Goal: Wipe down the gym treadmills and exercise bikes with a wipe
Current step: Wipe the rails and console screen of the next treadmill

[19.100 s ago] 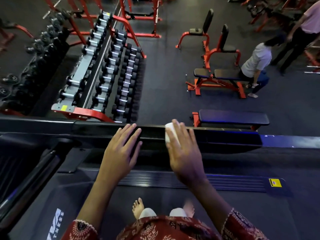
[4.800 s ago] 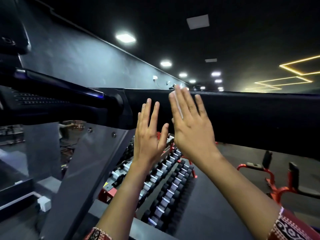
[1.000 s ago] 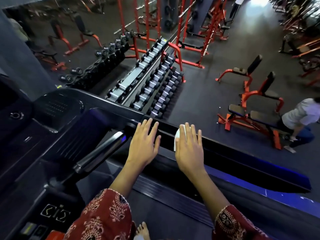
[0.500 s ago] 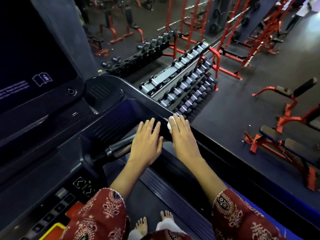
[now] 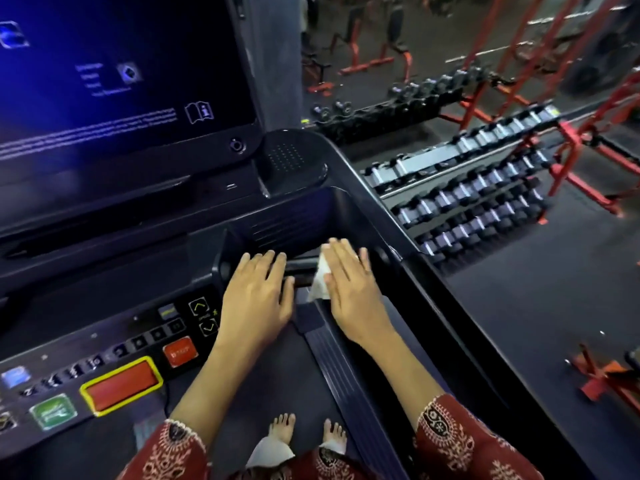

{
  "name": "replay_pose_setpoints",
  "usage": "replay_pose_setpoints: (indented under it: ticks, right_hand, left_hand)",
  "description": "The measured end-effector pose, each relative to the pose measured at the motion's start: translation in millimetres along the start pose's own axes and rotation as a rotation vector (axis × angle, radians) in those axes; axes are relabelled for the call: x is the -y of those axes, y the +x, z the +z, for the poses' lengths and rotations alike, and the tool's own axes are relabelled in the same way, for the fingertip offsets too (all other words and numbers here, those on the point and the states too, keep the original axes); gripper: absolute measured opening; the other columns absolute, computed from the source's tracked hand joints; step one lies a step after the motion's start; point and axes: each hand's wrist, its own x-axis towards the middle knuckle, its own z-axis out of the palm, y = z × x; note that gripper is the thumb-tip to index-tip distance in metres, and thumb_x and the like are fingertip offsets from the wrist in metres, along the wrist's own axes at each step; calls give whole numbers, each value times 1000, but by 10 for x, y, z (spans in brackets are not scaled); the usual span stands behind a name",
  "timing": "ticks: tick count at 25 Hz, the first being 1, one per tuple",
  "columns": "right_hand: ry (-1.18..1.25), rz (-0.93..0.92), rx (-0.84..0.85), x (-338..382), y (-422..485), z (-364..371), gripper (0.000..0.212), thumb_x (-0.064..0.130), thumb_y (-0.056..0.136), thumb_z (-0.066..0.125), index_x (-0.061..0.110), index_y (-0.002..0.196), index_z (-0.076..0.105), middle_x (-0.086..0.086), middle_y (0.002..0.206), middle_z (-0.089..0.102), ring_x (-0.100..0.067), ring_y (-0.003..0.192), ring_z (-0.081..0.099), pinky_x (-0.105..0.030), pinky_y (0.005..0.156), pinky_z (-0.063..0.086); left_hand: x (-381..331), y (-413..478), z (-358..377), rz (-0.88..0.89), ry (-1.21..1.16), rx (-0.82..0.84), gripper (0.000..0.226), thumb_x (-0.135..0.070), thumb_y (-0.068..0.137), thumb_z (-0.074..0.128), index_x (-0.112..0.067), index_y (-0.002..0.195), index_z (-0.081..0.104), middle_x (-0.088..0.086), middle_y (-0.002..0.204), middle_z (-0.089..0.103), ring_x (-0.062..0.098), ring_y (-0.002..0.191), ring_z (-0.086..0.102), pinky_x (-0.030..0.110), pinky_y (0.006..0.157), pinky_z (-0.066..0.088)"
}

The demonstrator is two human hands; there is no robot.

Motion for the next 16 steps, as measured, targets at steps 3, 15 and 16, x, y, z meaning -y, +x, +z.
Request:
replay_pose_setpoints:
  ticks: [3,15,16]
  right_hand:
    - [69,210,-109,131,-58,111,59,36,105,11,-1,142,39,-18,150,35,-32,143,20,-44,118,12]
    - [168,22,-117,717,2,377,40,8,100,39,-4,138,42,-22,146,39,-34,142,22,-44,119,8]
    - [183,-104,-81,826,0,404,42,4,97,43,-3,138,42,-22,146,39,-33,142,23,-43,120,9]
  left_hand:
    - [-36,-58,22,-21,26,-39,44,-23,89,42,6,112,66,24,112,65,38,99,64,50,95,47]
    - [159,-413,-255,-102,86,-135,40,-11,88,43,8,121,58,26,132,52,39,128,42,44,112,25]
    - [195,-454,-289,-117,90,-129,43,-11,89,42,9,124,55,26,135,49,38,130,39,43,112,24]
